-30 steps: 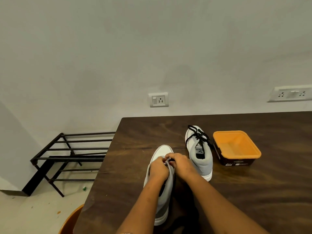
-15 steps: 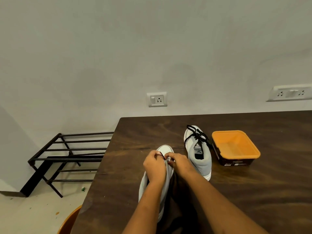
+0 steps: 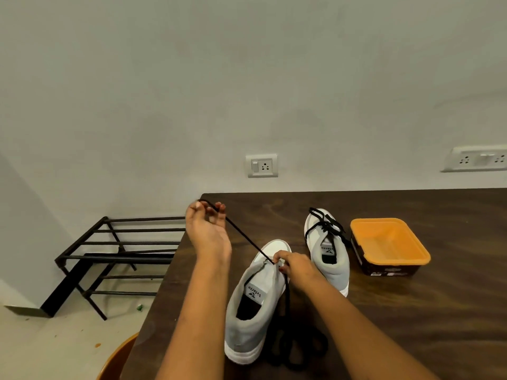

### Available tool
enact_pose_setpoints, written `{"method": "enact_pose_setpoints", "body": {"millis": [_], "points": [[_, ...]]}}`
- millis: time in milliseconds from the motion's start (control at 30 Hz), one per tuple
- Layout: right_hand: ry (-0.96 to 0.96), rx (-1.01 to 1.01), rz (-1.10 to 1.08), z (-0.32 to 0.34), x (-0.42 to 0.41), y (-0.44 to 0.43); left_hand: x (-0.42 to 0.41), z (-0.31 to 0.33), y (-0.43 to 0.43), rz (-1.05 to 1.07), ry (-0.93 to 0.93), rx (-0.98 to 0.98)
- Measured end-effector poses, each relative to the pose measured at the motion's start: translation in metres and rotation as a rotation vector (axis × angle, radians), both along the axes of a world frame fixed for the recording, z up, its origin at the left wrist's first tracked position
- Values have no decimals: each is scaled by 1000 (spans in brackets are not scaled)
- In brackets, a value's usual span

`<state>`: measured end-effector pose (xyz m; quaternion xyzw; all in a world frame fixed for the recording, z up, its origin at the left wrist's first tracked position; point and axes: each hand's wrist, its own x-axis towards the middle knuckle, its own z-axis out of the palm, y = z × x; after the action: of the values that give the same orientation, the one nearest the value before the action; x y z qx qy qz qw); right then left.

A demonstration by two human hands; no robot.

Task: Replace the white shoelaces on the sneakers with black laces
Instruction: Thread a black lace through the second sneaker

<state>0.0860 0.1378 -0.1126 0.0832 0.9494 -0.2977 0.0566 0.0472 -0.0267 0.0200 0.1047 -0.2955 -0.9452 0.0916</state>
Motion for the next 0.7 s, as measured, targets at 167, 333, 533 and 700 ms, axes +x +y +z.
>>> {"method": "enact_pose_setpoints", "body": {"millis": [167, 333, 533, 700], "points": [[-8, 4, -13, 1, 1, -3, -7, -44, 9, -290, 64, -965], [4, -24, -5, 1, 8, -3, 5, -91, 29, -654, 328, -2125], [18, -38, 6, -2, 8, 1, 11, -88, 45, -582, 367, -2617], [31, -47, -1, -4, 8, 2, 5, -94, 43, -554, 204, -2357]]}}
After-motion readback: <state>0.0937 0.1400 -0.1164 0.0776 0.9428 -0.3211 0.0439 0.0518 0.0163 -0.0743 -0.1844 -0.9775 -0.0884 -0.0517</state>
